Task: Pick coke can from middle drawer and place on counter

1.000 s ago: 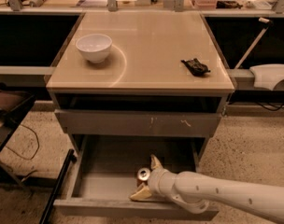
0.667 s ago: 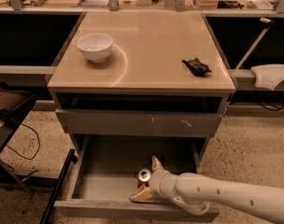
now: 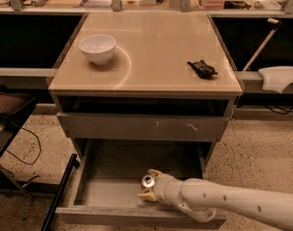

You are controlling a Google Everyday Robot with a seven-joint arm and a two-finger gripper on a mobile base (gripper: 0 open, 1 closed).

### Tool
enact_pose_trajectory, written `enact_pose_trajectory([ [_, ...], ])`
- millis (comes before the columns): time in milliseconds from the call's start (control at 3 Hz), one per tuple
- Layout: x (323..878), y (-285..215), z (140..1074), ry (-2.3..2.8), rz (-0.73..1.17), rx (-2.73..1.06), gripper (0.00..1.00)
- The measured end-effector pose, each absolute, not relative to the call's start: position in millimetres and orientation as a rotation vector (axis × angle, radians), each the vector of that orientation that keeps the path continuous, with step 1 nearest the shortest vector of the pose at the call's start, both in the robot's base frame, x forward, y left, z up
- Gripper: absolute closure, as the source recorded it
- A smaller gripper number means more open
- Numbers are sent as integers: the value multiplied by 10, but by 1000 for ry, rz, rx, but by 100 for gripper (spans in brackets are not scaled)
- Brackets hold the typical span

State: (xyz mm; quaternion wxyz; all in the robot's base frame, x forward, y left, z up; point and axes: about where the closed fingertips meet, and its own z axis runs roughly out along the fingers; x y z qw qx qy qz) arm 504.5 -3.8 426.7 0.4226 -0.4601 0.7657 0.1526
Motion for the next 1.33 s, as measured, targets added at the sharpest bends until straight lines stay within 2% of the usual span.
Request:
enact_pose_trajectory([
  [667, 4996, -124, 4374, 1898, 368, -1111, 89],
  [1000, 4753, -147, 4902, 1790, 347, -1120, 100],
  [1333, 4316, -6, 5767, 1661, 374, -1171, 100],
])
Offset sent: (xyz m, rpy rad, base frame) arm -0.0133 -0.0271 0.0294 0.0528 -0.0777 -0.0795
